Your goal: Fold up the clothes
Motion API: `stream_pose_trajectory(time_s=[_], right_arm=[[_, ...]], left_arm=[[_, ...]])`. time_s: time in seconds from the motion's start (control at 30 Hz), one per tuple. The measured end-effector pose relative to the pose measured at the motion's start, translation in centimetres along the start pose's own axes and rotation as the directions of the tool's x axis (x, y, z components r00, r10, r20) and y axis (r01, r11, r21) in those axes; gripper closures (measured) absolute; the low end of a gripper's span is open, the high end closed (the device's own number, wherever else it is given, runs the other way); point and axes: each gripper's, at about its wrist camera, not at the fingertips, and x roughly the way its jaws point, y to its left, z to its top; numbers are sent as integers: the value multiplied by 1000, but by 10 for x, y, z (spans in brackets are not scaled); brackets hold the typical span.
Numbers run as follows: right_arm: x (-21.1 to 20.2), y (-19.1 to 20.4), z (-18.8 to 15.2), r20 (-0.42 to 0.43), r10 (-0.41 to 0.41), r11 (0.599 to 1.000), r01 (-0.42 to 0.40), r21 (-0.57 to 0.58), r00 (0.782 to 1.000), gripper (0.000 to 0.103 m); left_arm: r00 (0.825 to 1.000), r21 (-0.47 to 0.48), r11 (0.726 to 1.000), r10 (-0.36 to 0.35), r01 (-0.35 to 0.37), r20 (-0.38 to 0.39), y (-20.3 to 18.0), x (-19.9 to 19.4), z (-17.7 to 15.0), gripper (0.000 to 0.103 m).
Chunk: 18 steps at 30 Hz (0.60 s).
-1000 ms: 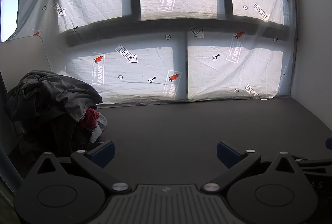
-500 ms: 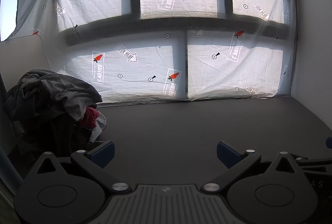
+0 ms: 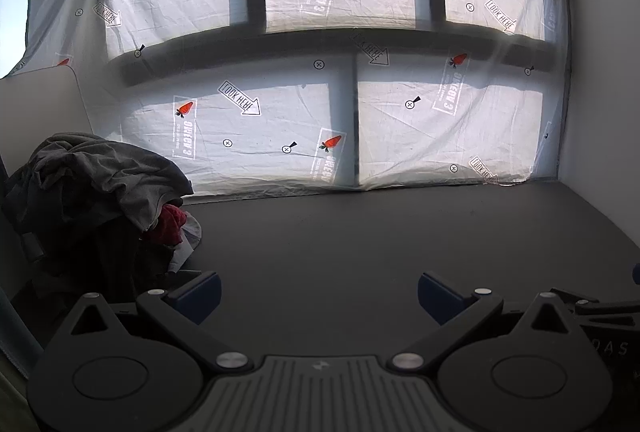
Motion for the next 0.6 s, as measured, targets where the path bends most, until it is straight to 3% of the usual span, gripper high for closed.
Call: stream_pose_trajectory(time_s=[0.33, 0.6], right_arm=[[16, -15, -11, -64, -30, 999, 31, 11, 998, 0], [54, -41, 7, -40, -23, 1000, 24, 16, 999, 0]], left_arm=[[998, -19, 1000, -9, 8, -66, -8, 21, -8, 0], [994, -27, 1000, -9, 6, -109, -34, 63, 7, 0]])
